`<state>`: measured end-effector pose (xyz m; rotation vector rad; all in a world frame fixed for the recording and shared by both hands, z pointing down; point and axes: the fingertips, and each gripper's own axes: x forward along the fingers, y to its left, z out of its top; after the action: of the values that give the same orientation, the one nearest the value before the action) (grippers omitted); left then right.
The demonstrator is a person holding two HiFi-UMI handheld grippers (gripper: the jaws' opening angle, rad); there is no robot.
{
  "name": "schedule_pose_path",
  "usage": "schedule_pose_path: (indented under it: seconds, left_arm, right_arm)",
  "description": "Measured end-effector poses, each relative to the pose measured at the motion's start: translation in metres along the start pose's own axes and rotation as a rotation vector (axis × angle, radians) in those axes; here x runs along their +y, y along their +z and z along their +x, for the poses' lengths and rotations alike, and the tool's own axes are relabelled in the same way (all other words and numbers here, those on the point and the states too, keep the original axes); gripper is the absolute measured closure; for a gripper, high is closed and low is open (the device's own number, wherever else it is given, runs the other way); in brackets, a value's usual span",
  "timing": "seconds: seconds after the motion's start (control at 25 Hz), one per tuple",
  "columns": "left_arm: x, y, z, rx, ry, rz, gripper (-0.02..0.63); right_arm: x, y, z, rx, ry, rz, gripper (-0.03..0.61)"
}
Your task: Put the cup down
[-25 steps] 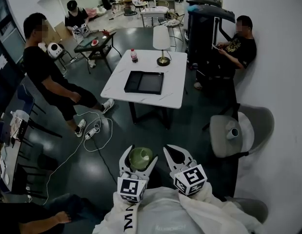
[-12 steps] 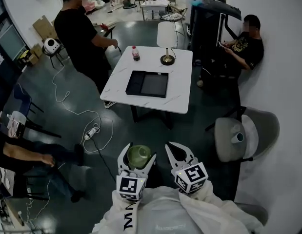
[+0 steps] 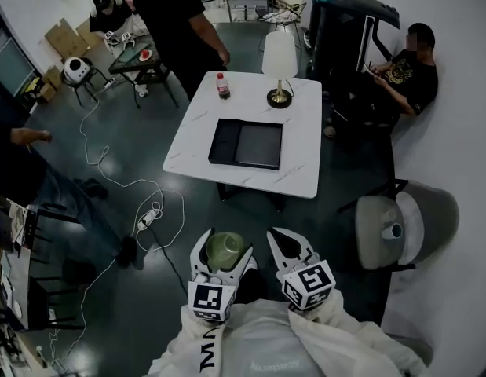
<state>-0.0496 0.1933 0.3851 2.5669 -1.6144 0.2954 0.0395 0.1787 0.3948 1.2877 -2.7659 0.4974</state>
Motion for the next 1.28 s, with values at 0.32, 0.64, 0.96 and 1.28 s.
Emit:
schedule_pose_path:
  seconds: [0.32,0.64,0.96,1.28]
  left_arm:
    - [0.061,0.003,0.055,0.020,-0.027,-0.005,0.205]
    - [0.099,0.007,0.095,0.022,-0.071,-0.007,0.206]
    - [0.130,0.013,0.115,0.007,-0.095,-0.015,0.204]
    - [0.152,0.012,0.114,-0.001,-0.091,-0.017,0.204]
  right_arm:
    - [-0.024,0.012,0.072,0.020,-0.030,0.010,0.574]
    - [-0.041,0.020,0.120,0.031,-0.069,0.014,0.574]
    - [-0.046,0.031,0.154,0.033,-0.092,-0.007,0.572]
    - [-0.037,0.034,0.170,0.033,-0.099,-0.012,0.572]
